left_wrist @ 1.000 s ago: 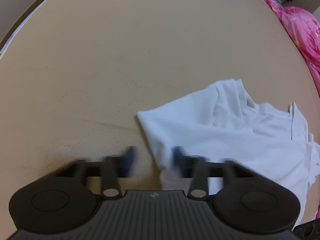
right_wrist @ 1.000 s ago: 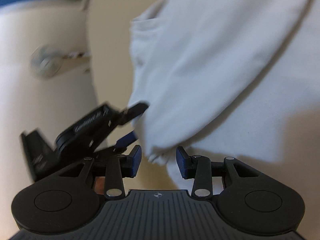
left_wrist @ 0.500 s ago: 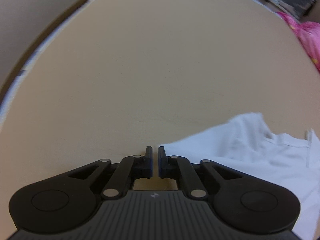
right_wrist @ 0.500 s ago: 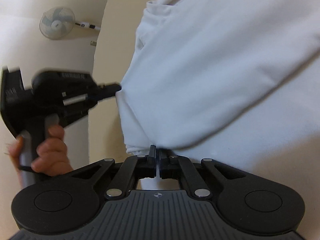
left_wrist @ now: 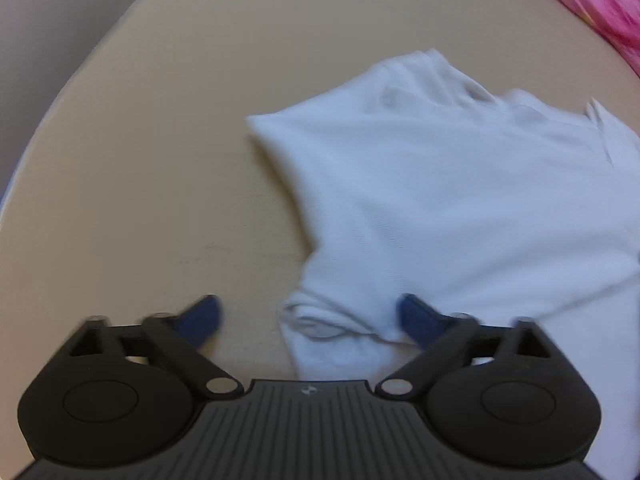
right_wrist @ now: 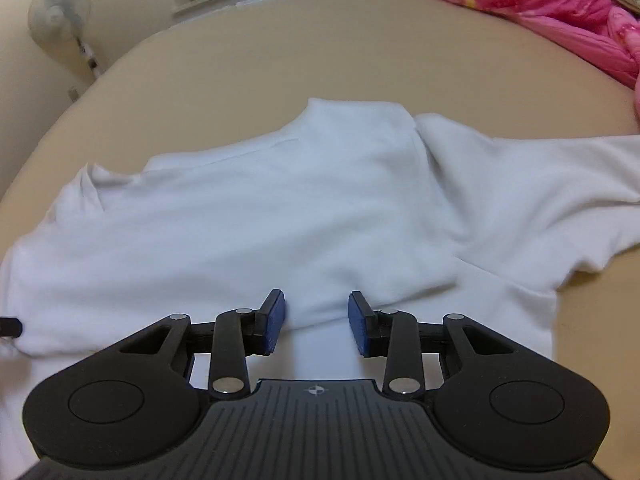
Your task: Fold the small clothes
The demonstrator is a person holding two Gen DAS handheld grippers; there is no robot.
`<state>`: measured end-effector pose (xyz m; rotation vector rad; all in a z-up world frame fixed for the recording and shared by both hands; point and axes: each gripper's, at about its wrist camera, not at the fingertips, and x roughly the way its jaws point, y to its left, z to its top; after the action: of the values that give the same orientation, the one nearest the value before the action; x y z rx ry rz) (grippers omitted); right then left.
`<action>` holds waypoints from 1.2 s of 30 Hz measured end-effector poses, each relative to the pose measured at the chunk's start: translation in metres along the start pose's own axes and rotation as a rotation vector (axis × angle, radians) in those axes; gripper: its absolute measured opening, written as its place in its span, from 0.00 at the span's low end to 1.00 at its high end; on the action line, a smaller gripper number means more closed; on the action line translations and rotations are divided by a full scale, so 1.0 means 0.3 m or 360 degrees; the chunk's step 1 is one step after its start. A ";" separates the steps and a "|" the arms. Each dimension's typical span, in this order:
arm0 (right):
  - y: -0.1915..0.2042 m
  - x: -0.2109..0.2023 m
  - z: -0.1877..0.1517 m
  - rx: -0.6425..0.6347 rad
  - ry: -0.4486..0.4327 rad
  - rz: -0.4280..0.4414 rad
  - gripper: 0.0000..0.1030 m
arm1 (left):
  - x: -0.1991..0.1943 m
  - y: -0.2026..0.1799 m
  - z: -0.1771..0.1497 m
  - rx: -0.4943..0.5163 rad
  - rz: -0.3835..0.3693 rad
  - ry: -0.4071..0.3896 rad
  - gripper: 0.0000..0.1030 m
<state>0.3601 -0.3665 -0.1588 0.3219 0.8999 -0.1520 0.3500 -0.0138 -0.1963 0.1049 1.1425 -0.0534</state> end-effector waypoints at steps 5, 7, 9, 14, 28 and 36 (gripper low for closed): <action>-0.074 -0.233 -0.069 0.0098 0.0051 0.0034 0.45 | -0.192 0.055 -0.058 -0.0115 0.0093 -0.0023 0.99; -0.122 -0.378 -0.122 0.0163 -0.0011 0.0127 0.52 | -0.303 0.042 -0.123 -0.0078 0.0171 -0.0094 0.99; -0.138 -0.529 -0.175 0.0141 -0.0084 0.0122 0.60 | -0.425 0.024 -0.204 -0.0049 0.0199 -0.0138 0.99; -0.169 -0.819 -0.302 0.0005 -0.0244 0.0045 0.79 | -0.642 -0.095 -0.404 0.0024 0.0128 -0.0159 0.99; -0.295 -1.128 -0.438 0.0054 -0.0439 0.0065 0.83 | -0.920 -0.372 -0.557 0.0164 0.0100 -0.0390 0.99; -0.442 -1.172 -0.460 0.0189 -0.0503 0.0053 0.83 | -0.992 -0.430 -0.584 0.0200 0.0160 -0.0463 0.99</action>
<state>0.0064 -0.4463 0.0106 0.4101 0.5734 -0.2197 0.0558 -0.1260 -0.0047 0.2582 0.8414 -0.0495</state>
